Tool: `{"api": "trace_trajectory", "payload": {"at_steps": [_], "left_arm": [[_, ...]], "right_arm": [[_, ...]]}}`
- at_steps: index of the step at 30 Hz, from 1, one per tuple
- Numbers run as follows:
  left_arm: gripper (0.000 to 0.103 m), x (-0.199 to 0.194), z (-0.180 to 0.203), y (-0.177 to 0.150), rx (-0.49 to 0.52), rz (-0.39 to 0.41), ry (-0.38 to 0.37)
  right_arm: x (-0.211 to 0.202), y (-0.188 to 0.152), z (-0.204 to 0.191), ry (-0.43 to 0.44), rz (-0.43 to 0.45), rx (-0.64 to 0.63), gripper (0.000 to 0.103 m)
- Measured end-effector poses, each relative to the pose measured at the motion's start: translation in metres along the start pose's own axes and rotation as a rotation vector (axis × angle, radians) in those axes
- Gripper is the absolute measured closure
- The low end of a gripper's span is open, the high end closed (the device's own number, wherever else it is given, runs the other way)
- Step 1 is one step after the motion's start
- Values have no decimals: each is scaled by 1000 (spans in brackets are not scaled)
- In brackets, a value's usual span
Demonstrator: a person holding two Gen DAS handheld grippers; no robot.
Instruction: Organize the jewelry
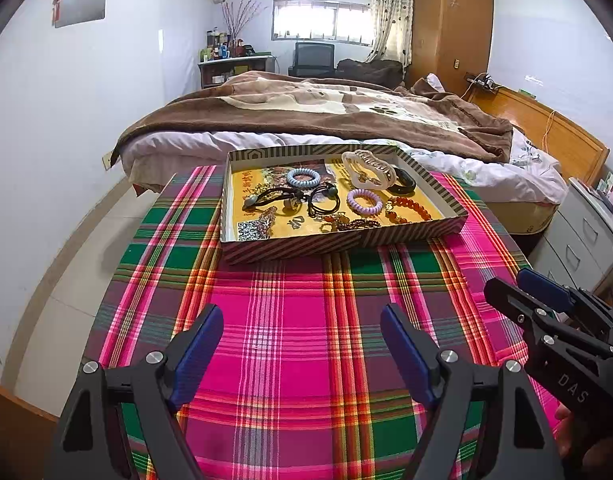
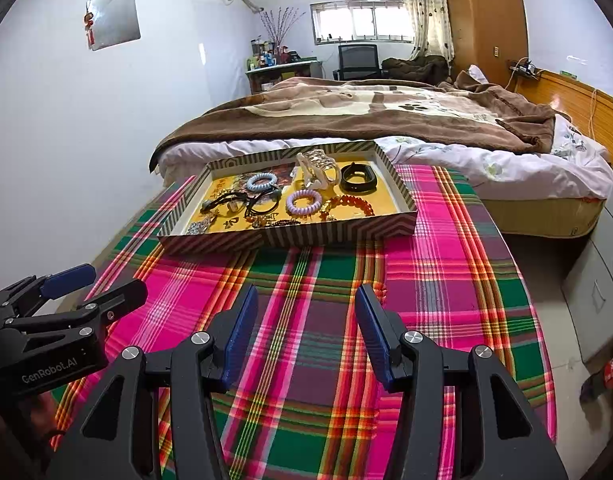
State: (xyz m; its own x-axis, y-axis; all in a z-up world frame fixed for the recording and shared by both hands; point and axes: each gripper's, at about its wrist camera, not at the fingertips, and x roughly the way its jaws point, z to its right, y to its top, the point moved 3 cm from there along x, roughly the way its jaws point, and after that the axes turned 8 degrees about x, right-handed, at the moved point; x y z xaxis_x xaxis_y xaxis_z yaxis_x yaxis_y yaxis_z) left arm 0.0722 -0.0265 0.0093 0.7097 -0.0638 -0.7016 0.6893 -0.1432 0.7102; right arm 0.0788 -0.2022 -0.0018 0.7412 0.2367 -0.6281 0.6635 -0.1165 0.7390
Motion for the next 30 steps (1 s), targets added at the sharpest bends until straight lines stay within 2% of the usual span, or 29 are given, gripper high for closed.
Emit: {"api": "trace_trajectory", "payload": {"at_steps": [30], "left_arm": [[23, 2, -2, -2, -8, -10, 20]], "right_arm": [[3, -2, -1, 0, -2, 2, 52]]}}
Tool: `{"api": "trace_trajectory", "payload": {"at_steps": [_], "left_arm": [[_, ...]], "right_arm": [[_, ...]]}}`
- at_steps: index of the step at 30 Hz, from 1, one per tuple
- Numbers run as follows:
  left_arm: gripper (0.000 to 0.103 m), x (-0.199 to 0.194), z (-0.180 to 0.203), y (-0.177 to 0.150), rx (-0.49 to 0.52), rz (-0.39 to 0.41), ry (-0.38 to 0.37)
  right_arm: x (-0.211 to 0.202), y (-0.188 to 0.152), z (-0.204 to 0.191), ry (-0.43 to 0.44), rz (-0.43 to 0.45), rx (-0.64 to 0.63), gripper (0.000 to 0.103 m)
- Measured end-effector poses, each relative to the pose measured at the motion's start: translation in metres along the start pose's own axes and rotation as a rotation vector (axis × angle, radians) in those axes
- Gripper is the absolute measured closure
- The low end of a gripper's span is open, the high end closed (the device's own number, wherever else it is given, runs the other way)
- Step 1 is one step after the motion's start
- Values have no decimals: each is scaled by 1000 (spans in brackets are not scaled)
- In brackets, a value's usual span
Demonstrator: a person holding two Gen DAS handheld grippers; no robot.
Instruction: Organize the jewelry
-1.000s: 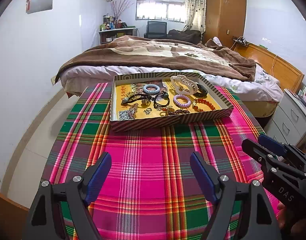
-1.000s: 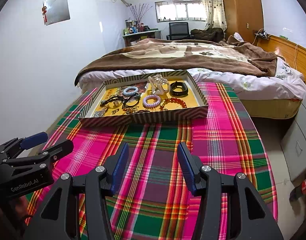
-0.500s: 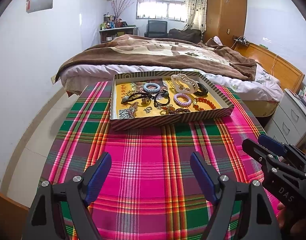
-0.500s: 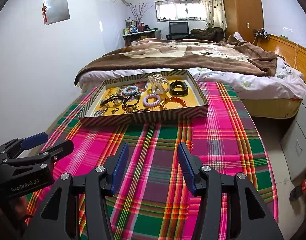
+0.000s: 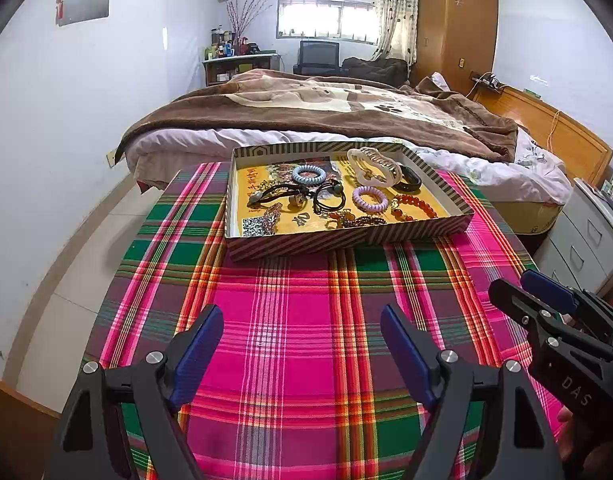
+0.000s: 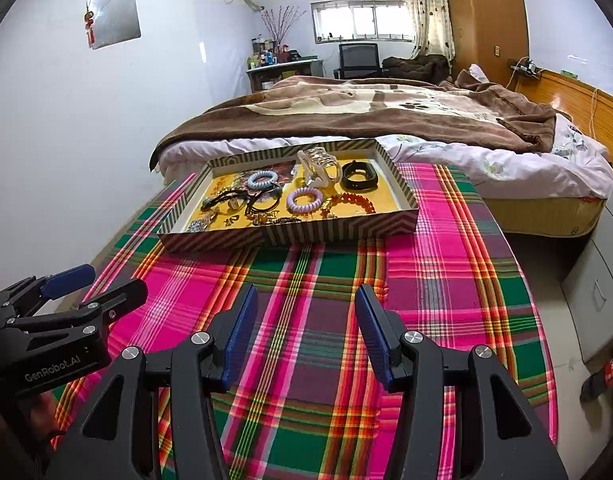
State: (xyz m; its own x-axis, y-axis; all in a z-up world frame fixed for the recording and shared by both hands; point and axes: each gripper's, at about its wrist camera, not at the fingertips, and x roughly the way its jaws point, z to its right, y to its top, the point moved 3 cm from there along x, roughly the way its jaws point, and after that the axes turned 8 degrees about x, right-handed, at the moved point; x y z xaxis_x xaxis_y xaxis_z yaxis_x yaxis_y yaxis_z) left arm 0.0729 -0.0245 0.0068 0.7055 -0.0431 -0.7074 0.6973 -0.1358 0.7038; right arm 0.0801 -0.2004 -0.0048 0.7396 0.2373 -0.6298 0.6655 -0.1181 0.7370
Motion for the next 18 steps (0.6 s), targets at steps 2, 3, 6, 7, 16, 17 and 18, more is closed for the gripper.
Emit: {"api": "trace_trajectory", "payload": {"at_steps": [2, 3, 6, 7, 16, 17, 18], "left_arm": [[23, 0, 0, -1, -1, -1, -2], [23, -1, 0, -1, -2, 0, -3], [23, -1, 1, -1, 2, 1, 0], [23, -2, 2, -2, 3, 2, 0], [23, 0, 1, -1, 1, -3, 3], [23, 1, 1, -1, 1, -4, 3], [23, 1, 1, -1, 1, -5, 3]], "right_arm": [[0, 0, 0, 0, 0, 0, 52], [0, 0, 0, 0, 0, 1, 52], [0, 0, 0, 0, -1, 1, 52], [0, 0, 0, 0, -1, 0, 52], [1, 0, 0, 0, -3, 1, 52], [1, 0, 1, 0, -3, 1, 52], [1, 0, 0, 0, -3, 1, 52]]}}
